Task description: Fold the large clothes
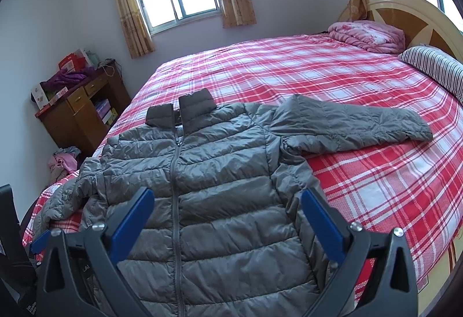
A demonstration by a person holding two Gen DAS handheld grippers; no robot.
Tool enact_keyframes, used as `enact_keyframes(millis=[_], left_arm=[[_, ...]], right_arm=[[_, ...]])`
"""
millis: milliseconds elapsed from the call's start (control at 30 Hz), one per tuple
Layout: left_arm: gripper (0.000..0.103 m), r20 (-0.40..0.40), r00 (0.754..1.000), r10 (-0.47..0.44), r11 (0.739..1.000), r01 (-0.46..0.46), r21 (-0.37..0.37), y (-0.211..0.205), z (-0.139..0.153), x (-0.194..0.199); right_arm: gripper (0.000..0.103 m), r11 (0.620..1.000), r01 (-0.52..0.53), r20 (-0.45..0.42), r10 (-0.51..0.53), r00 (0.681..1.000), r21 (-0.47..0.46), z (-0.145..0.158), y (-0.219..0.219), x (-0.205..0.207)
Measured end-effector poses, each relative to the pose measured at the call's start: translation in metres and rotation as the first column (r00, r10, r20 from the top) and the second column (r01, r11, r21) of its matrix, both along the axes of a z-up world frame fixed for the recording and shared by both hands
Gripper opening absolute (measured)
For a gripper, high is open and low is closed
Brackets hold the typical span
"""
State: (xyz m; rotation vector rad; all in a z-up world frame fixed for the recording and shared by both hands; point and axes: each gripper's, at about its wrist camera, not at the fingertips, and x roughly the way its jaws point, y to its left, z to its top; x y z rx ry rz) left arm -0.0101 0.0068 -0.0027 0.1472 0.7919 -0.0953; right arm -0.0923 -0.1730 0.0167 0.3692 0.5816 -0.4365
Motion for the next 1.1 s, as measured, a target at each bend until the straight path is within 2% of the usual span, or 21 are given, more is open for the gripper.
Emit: enact_keyframes(millis=[1100], left_arm=[[0.102, -0.009, 1.0, -0.005, 1.0, 0.005, -0.005, -0.0005, -0.0072, 0.0024]], right_arm=[[0.103, 1.0, -0.005, -0.007, 0.005, 1.0, 0.007, -0.0033, 0.002, 0.001]])
